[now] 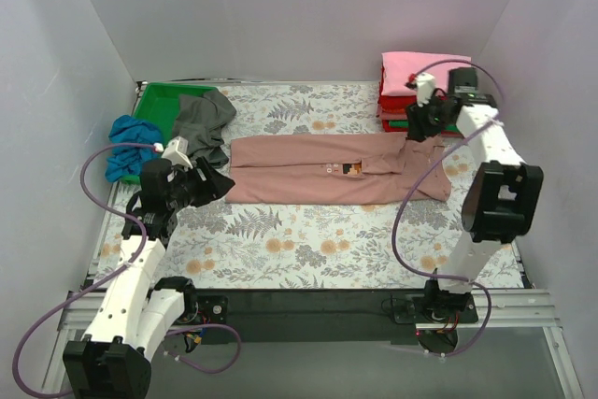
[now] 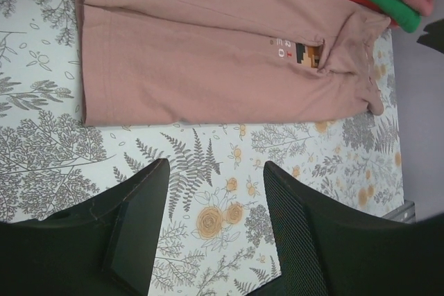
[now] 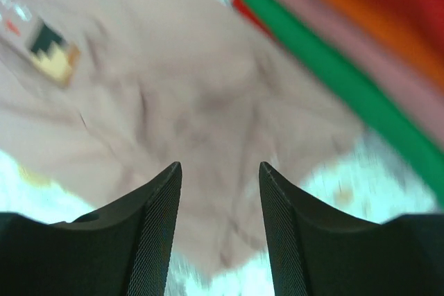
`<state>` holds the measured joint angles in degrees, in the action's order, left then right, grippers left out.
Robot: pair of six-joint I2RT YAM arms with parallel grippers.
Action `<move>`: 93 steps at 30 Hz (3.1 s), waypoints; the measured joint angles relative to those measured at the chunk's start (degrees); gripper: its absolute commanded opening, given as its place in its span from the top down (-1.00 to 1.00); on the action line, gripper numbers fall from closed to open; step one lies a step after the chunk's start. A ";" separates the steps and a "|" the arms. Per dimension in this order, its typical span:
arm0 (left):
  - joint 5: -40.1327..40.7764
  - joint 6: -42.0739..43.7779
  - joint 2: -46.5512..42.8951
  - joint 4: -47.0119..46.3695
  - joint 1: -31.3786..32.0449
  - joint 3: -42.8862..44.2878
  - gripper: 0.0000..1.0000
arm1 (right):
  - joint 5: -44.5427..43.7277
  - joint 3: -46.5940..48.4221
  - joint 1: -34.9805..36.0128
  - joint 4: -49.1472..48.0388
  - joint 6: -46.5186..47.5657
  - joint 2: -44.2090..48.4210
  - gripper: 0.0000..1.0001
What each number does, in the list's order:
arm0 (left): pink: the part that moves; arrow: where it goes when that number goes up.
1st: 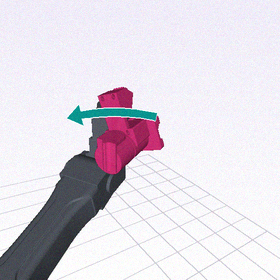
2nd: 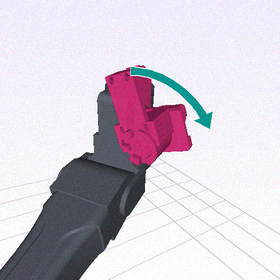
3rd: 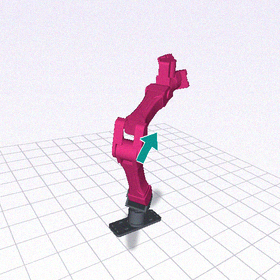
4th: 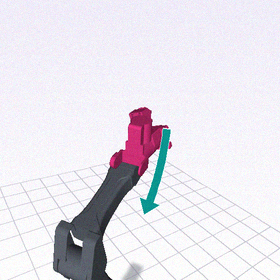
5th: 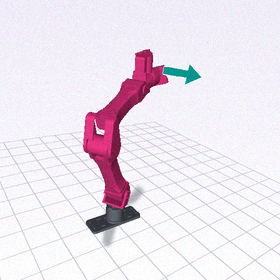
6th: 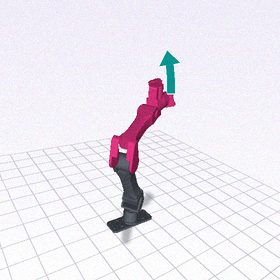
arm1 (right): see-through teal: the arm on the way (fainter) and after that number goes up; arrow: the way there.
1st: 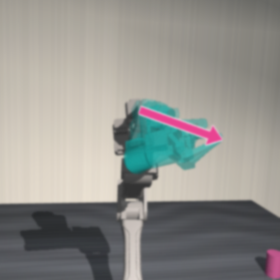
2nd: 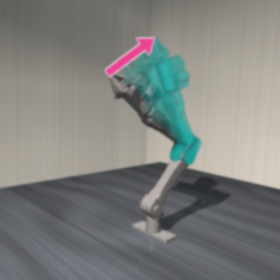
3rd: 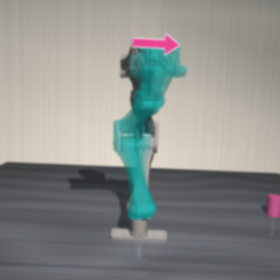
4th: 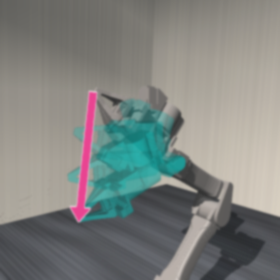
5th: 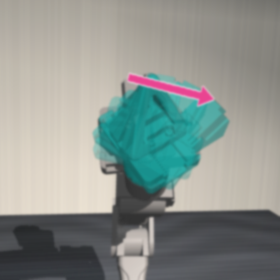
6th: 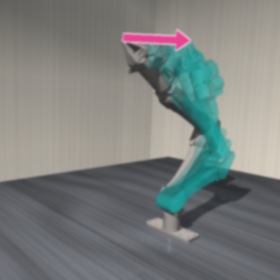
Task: Fold and stack the t-shirts
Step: Fold the tshirt
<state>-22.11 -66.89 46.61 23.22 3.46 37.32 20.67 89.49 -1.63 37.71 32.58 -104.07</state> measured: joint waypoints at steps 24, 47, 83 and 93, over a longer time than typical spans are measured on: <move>-9.25 -0.90 3.58 -4.87 1.60 -3.89 -0.13 | 3.89 -18.25 -19.15 11.93 14.05 -0.68 0.07; -10.08 -0.90 5.44 -5.29 1.81 -3.96 -0.13 | -1.40 -7.19 -19.15 13.70 15.74 -2.80 0.10; -10.08 -0.85 6.01 -5.25 2.27 -3.96 -0.13 | 3.32 -1.11 0.55 12.83 4.28 -11.17 0.12; -10.08 -0.87 6.01 -5.25 2.29 -3.96 -0.14 | 1.51 -1.11 1.25 12.81 3.87 -11.43 0.82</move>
<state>-32.18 -67.77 52.62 17.98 5.76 33.36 22.17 88.38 -0.38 50.52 36.45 -115.50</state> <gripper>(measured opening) 0.567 0.164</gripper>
